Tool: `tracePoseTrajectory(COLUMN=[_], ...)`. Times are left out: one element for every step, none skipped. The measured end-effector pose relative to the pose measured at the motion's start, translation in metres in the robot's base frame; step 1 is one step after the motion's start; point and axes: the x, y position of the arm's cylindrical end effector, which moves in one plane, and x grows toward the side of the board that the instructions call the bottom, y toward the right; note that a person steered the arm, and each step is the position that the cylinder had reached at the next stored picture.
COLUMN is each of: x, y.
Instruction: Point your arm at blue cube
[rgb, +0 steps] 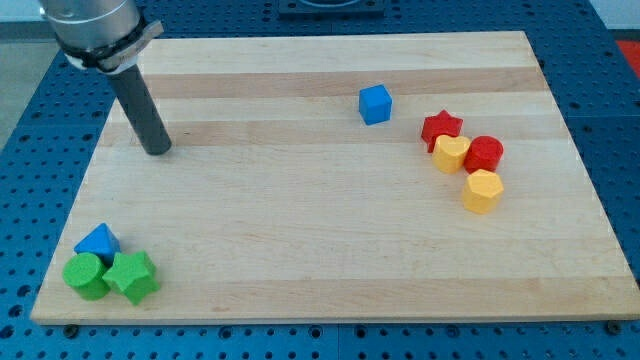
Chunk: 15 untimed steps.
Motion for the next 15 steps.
tracePoseTrajectory(x=[-0.017,-0.022,-0.023,-0.031,-0.034,-0.038,-0.050,-0.072,-0.085,-0.100,-0.110,-0.116,-0.123,-0.128,-0.128], y=[0.006,0.011,0.012,0.013,0.013,0.013,0.013,0.013,0.017,0.046,0.078,0.107,0.138,0.167,0.194])
